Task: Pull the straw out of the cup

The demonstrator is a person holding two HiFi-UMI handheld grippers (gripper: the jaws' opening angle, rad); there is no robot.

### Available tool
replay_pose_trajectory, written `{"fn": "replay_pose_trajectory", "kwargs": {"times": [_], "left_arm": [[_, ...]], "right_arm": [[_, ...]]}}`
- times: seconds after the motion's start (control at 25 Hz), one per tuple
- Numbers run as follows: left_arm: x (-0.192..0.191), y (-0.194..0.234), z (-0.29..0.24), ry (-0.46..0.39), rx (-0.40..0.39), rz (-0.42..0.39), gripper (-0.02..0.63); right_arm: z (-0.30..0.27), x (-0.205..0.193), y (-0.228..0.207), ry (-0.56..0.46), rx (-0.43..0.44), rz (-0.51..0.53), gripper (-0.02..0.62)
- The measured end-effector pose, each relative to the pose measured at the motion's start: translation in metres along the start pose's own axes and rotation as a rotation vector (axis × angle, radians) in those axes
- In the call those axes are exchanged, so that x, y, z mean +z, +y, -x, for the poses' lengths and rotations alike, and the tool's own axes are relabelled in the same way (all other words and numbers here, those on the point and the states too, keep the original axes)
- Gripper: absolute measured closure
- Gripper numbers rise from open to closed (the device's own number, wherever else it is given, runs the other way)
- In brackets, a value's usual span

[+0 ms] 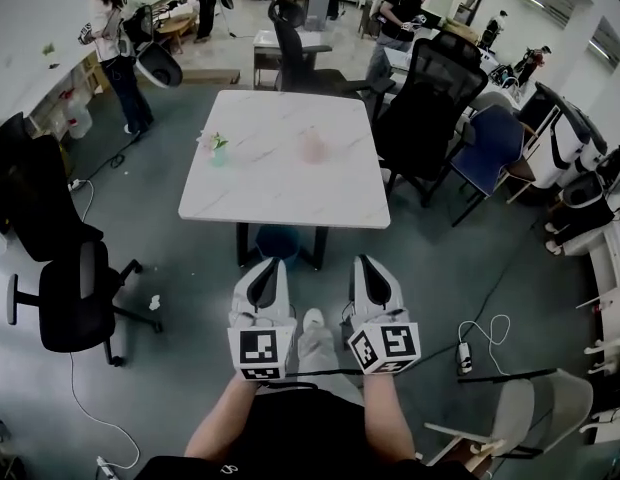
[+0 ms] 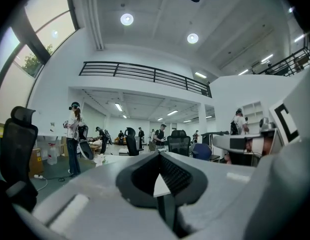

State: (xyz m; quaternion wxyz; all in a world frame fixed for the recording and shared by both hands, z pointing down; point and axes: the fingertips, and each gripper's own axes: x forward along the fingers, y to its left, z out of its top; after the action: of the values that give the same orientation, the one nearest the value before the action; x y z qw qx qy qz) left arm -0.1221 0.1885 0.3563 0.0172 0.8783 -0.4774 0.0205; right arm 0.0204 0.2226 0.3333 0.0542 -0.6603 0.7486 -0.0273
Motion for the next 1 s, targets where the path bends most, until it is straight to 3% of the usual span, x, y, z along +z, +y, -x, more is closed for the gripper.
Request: {"fn": "replay_pose_trajectory", "kwargs": {"times": [0.24, 0.4, 0.68, 1.0], "left_arm": [[-0.020, 0.002, -0.124, 0.058, 0.045, 0.035, 0.606], [-0.026, 0.007, -0.212, 0.121, 0.087, 0.039, 0.606], [-0.012, 0.003, -0.314, 0.155, 0.125, 0.013, 0.606], [-0.018, 0.020, -0.351, 0.190, 0.178, 0.021, 0.606]], "right_arm": [[-0.092, -0.030, -0.099, 0.095, 0.001, -0.039, 0.597], [-0.171, -0.030, -0.144, 0.124, 0.066, -0.070, 0.597], [-0.264, -0.025, -0.184, 0.145, 0.209, -0.100, 0.597], [-0.308, -0.041, -0.183, 0.192, 0.306, -0.112, 0.597]]}}
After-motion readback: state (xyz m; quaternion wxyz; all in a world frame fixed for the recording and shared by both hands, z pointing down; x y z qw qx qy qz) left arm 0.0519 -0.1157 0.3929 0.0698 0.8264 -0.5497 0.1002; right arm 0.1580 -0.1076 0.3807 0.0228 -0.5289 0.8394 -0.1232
